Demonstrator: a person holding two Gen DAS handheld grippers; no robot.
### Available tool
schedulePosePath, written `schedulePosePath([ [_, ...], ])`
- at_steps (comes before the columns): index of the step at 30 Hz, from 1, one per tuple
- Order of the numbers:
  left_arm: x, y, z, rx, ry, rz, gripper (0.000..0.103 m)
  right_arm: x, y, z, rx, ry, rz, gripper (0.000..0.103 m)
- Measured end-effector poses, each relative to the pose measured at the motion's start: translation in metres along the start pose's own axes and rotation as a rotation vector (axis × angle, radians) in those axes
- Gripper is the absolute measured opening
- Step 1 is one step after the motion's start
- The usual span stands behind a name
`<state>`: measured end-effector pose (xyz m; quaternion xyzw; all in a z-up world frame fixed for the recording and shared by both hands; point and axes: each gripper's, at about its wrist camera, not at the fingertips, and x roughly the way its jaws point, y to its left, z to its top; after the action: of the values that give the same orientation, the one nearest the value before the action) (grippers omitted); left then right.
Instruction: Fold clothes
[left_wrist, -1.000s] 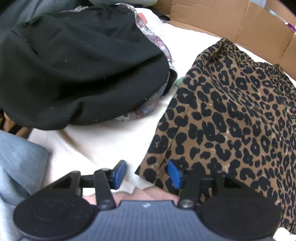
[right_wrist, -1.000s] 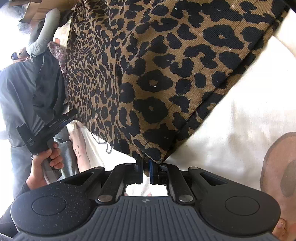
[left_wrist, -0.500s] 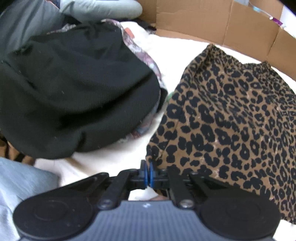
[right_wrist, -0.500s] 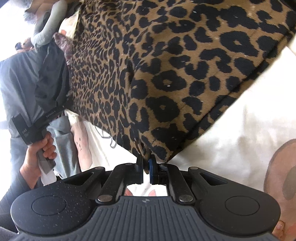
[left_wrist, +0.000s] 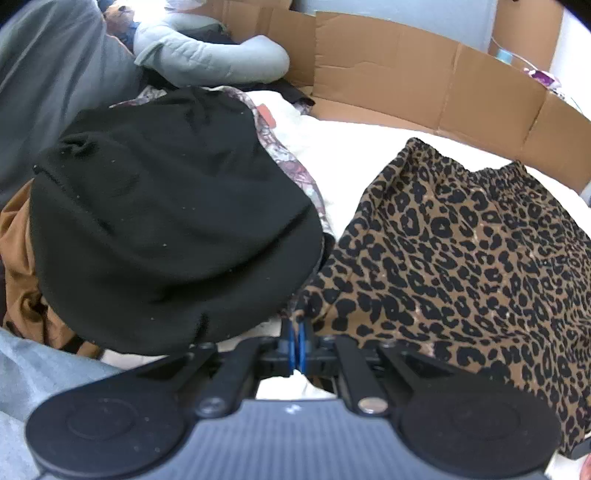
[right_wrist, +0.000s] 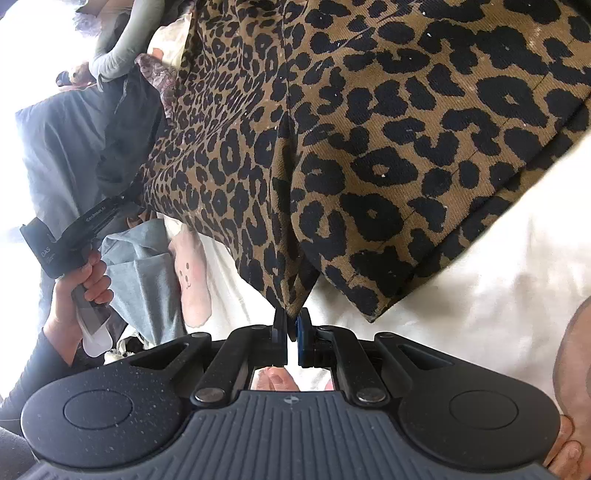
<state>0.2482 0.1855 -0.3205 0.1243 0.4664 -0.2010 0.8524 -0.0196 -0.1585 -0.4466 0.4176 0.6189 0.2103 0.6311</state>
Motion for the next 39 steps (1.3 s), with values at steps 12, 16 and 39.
schedulePosePath([
  [12,0.058,-0.005,-0.026,0.023,0.164,0.056,0.01,0.011,-0.004,0.007,0.009,0.06,-0.108,0.006],
  [16,0.054,-0.005,-0.02,0.008,0.161,0.055,0.016,-0.001,0.005,0.01,-0.03,0.066,-0.104,0.032],
  [39,-0.054,0.002,0.002,-0.046,0.021,-0.022,0.022,-0.131,0.094,0.055,-0.188,-0.149,-0.182,0.034],
])
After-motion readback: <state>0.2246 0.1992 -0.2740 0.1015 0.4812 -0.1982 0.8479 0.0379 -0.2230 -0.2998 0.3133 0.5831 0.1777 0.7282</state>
